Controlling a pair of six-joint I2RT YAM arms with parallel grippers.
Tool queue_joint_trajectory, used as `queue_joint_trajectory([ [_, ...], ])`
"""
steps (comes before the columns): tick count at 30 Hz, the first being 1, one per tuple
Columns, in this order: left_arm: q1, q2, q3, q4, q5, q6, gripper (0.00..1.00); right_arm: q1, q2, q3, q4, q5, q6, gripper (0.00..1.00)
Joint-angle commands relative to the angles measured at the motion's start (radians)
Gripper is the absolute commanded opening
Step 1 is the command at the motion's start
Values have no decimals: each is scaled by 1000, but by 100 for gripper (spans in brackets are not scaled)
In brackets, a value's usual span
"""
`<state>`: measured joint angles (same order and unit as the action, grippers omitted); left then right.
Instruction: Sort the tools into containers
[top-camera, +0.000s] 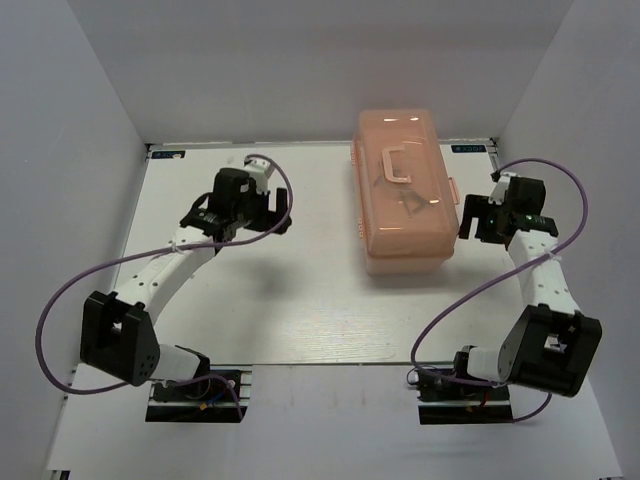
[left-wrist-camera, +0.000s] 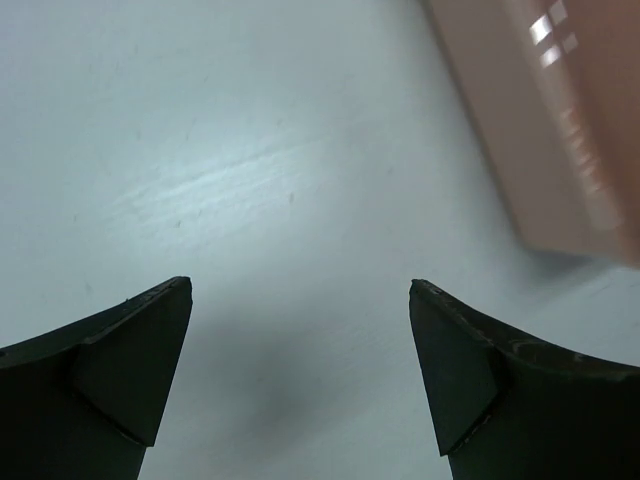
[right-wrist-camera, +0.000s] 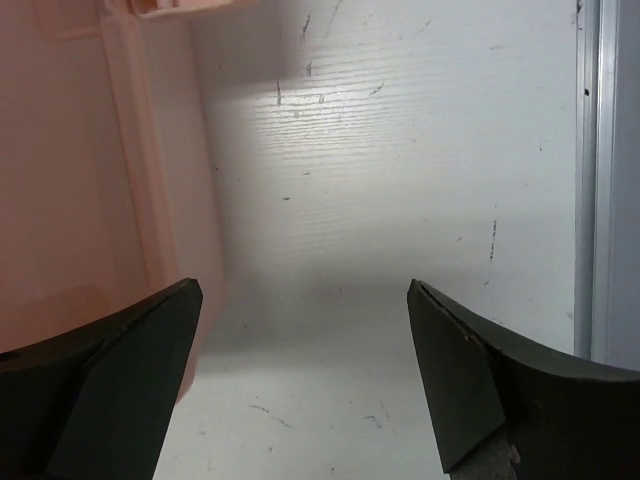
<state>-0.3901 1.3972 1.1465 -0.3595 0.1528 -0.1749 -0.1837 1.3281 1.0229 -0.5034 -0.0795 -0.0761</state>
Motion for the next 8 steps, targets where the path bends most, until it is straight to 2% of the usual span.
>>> queue_joint_trajectory([
  [1, -1, -110, -86, 5, -85, 95, 100, -7, -91, -32, -10, 1, 41, 90],
  [4, -1, -181, -137, 40, -97, 95, 100, -11, -203, -104, -4, -8, 67, 90],
  [8, -1, -222, -177, 60, -107, 104, 100, -22, -319, -219, 91, -71, 70, 90],
])
